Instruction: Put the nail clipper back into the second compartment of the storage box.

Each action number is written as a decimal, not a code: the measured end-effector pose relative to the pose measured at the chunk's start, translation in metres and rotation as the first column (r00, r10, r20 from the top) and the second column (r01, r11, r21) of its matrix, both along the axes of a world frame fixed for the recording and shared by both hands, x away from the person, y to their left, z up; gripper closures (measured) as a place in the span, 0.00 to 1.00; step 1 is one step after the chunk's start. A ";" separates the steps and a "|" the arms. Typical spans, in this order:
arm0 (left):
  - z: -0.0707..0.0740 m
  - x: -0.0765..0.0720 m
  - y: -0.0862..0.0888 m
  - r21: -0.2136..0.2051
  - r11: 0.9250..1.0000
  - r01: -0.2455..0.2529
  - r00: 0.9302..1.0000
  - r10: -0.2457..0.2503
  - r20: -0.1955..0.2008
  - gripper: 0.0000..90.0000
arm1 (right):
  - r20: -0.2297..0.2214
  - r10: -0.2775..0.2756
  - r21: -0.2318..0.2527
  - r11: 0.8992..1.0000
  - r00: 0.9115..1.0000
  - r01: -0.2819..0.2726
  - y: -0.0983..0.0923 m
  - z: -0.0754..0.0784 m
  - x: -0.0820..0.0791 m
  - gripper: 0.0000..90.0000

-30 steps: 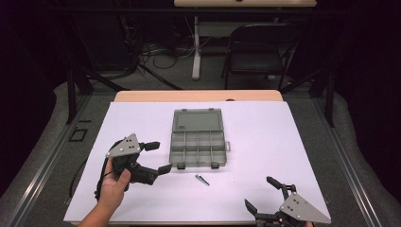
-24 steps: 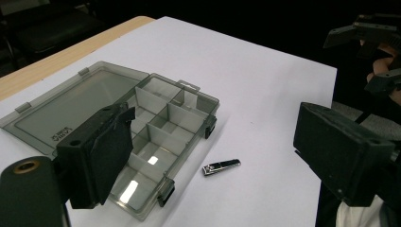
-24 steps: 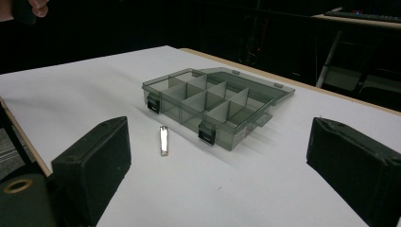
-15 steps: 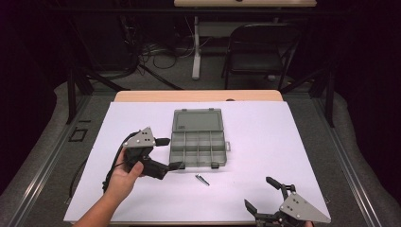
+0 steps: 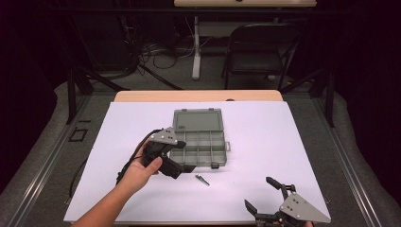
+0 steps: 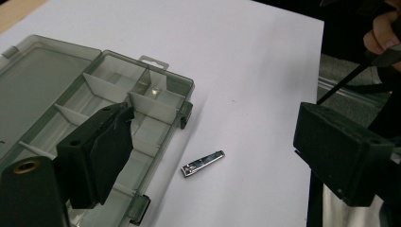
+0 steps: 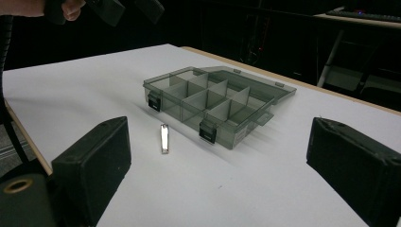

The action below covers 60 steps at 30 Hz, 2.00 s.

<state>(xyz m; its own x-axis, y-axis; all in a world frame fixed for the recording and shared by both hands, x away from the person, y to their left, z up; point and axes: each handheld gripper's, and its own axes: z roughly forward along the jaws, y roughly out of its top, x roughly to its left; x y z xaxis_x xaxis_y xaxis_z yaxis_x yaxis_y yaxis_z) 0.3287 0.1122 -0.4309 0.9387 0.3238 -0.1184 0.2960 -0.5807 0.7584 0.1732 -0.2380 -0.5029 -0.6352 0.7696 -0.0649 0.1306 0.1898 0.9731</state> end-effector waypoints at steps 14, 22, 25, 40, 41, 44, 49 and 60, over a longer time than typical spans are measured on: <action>-0.019 0.015 -0.026 0.127 0.991 0.042 0.997 -0.034 -0.066 0.14 | -0.001 0.005 -0.002 1.000 1.000 -0.005 0.001 0.000 0.000 0.08; -0.031 0.021 -0.032 0.183 0.980 0.082 0.990 -0.058 -0.128 0.14 | -0.006 0.009 -0.008 1.000 1.000 -0.009 0.001 -0.001 0.000 0.08; -0.035 0.021 -0.035 0.205 0.975 0.089 0.988 -0.061 -0.140 0.14 | -0.006 0.010 -0.007 1.000 1.000 -0.010 0.001 -0.001 0.000 0.08; -0.052 0.018 -0.048 0.317 0.935 0.160 0.983 -0.121 -0.138 0.17 | -0.005 0.014 -0.010 1.000 1.000 -0.014 0.003 -0.001 0.000 0.08; -0.053 0.019 -0.048 0.319 0.934 0.161 0.982 -0.121 -0.142 0.17 | -0.004 0.014 -0.010 1.000 1.000 -0.014 0.003 -0.001 0.000 0.08; -0.054 0.020 -0.048 0.331 0.929 0.168 0.982 -0.130 -0.136 0.23 | -0.009 0.015 -0.015 1.000 1.000 -0.015 0.002 -0.001 0.000 0.08; -0.055 0.020 -0.049 0.343 0.924 0.171 0.983 -0.138 -0.119 0.31 | -0.006 0.017 -0.015 1.000 1.000 -0.017 0.003 -0.001 0.000 0.08; -0.066 0.020 -0.057 0.416 0.891 0.182 0.983 -0.166 -0.074 0.51 | -0.007 0.019 -0.016 1.000 1.000 -0.019 0.003 -0.001 0.000 0.08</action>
